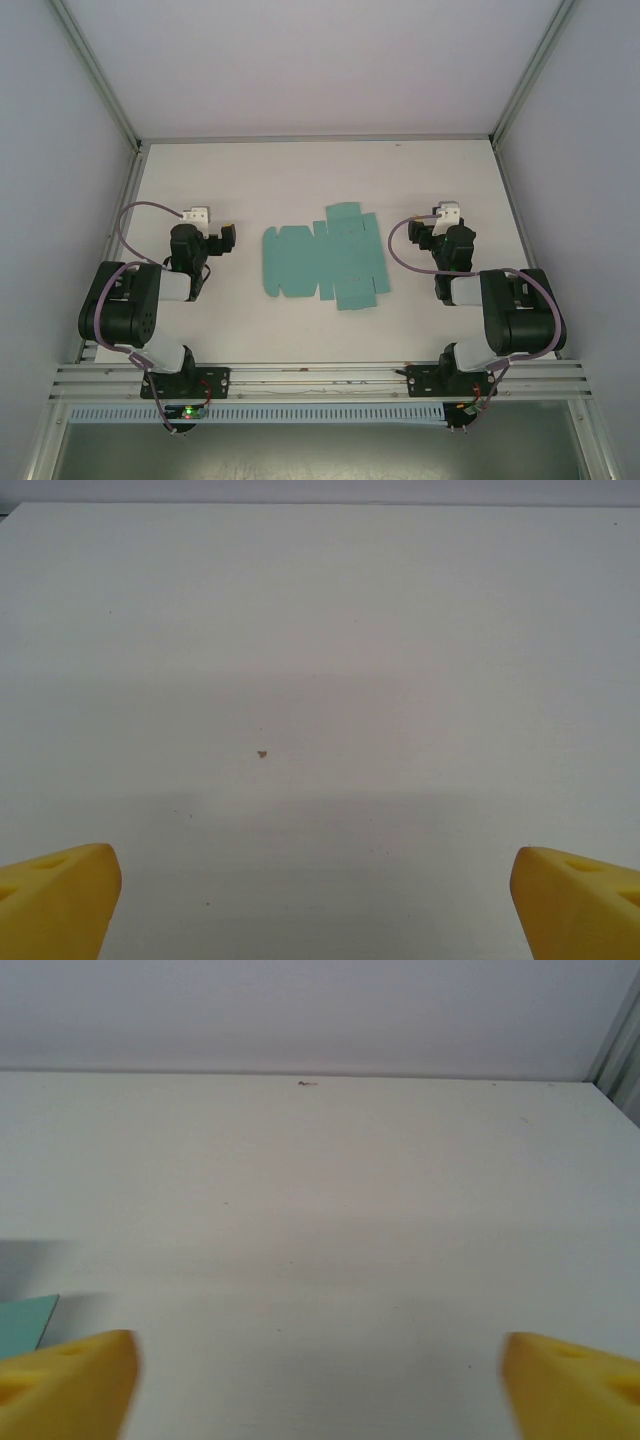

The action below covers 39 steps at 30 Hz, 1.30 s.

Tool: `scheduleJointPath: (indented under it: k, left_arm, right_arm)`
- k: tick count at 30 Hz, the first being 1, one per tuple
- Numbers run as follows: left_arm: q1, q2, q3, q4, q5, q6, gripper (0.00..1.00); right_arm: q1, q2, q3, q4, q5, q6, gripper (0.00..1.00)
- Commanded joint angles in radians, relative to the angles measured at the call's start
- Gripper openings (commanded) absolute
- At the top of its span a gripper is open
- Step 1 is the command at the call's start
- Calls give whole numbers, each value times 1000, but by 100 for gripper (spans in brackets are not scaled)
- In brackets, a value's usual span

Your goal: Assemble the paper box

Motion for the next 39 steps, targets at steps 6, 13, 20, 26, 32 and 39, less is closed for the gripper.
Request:
scheduleJointPath:
  k: [6, 13, 20, 26, 32, 39]
  left_arm:
    - [14, -10, 17, 0, -4, 3, 100]
    - [14, -125, 84, -197, 8, 6, 100]
    - [13, -361, 268, -693, 26, -219, 100]
    - [-23, -344, 367, -983, 212, -435, 100]
    - [-189, -188, 432, -1165, 201, -442, 100]
    - [-266, -110, 431, -1113, 265, -456, 100]
  right_arm:
    - [-9, 3, 8, 16, 1, 4, 99]
    - [-8, -76, 22, -58, -29, -11, 99]
    - [118, -351, 168, -465, 123, -19, 99]
    - [263, -358, 444, -1030, 99, 224, 99]
    - [391, -153, 540, -1180, -117, 357, 83]
    - [406, 87, 634, -1291, -58, 442, 46]
